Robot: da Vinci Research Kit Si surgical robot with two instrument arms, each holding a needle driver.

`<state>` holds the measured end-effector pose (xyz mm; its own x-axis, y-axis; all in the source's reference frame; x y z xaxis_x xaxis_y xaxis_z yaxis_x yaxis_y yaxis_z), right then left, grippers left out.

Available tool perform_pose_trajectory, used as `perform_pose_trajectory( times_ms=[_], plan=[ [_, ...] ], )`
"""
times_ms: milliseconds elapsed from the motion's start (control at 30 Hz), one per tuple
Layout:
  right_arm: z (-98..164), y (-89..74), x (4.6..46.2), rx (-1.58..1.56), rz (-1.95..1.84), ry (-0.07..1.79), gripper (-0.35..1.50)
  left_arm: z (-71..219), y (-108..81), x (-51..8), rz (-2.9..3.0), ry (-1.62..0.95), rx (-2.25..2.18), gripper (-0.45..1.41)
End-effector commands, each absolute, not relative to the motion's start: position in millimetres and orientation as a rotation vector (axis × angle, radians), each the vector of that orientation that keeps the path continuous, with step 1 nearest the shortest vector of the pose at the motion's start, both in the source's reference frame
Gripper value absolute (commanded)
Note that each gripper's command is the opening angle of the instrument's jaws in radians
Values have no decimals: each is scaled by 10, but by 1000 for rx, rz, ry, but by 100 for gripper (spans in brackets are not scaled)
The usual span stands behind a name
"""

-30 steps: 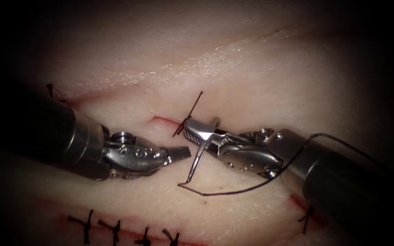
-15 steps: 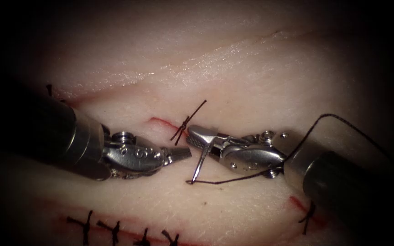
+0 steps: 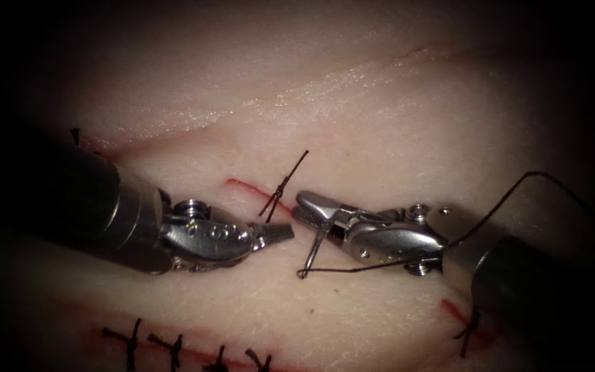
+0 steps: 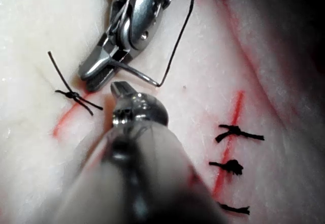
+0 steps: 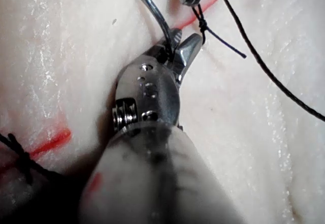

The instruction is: Wound Closure

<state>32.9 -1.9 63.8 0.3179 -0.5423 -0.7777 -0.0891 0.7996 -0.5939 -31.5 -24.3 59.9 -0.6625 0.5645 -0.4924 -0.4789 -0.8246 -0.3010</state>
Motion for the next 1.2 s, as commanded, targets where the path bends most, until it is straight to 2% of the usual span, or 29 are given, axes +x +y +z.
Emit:
perform_pose_trajectory(
  times_ms=[33, 1200],
  plan=[
    [624, -11, 340, -629, -328, 1240, -35, 607, -249, -316, 2429, -197, -783, -45],
    [550, 39, 333, -714, -313, 1307, -35, 651, -256, -313, 2460, -205, -754, -45]
  ],
)
